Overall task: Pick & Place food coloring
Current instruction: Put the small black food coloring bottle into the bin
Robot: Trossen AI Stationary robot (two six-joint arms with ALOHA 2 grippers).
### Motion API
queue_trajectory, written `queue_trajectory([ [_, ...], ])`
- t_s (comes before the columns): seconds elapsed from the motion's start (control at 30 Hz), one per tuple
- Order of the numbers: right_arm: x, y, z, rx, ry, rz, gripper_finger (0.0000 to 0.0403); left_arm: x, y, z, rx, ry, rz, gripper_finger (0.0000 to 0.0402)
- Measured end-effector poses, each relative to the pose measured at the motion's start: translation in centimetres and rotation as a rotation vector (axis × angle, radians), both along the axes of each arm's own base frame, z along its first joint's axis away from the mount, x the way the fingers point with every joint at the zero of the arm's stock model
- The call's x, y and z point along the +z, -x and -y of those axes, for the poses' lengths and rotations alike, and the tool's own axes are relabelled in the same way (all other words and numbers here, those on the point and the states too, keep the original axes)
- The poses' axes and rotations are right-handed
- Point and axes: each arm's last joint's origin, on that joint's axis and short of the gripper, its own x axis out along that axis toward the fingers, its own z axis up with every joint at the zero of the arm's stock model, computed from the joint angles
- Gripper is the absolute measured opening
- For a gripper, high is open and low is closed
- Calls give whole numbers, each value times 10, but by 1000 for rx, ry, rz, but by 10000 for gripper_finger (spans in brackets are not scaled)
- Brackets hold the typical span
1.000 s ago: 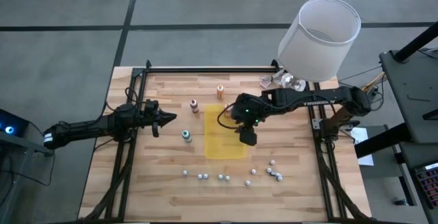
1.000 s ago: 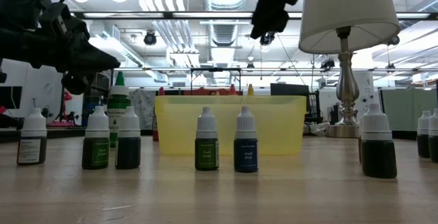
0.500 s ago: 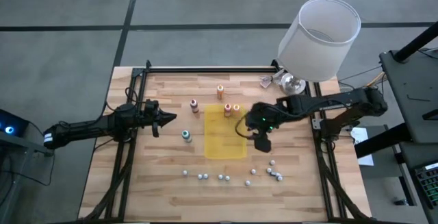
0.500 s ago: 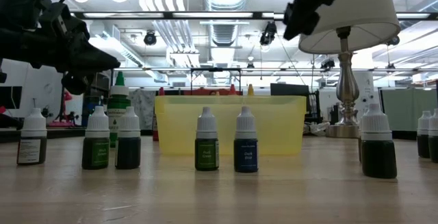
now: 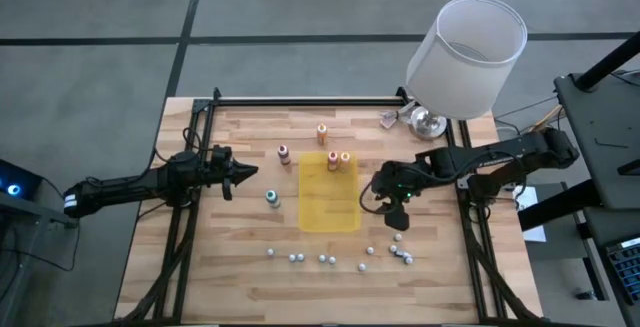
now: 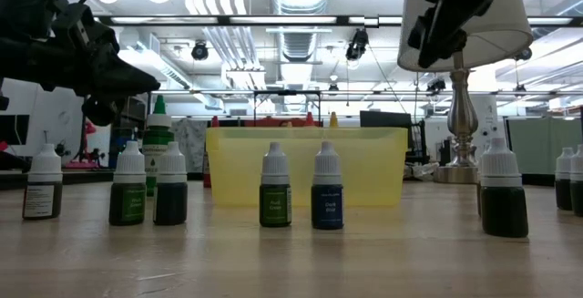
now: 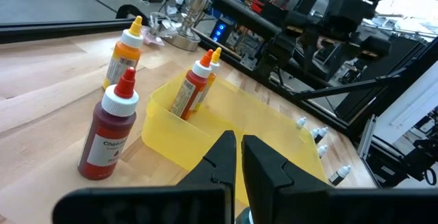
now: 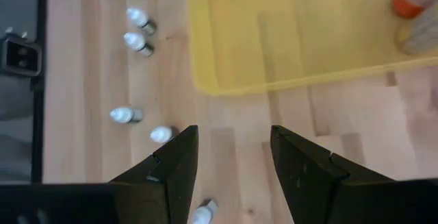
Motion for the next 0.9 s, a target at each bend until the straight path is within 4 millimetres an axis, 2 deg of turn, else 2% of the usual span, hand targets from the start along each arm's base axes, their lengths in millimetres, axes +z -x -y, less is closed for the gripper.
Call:
queue_trajectory([
  [0.2,0,6,-10,69,-9,1,173,0,0,0,0,0,0,0],
  [0.37,8,7,-18,163,-81,-2,173,0,0,0,0,0,0,0],
  [0.67,18,11,-34,283,12,36,173,0,0,0,0,0,0,0],
  [0.9,5,12,-52,270,62,-59,173,0,0,0,0,0,0,0],
])
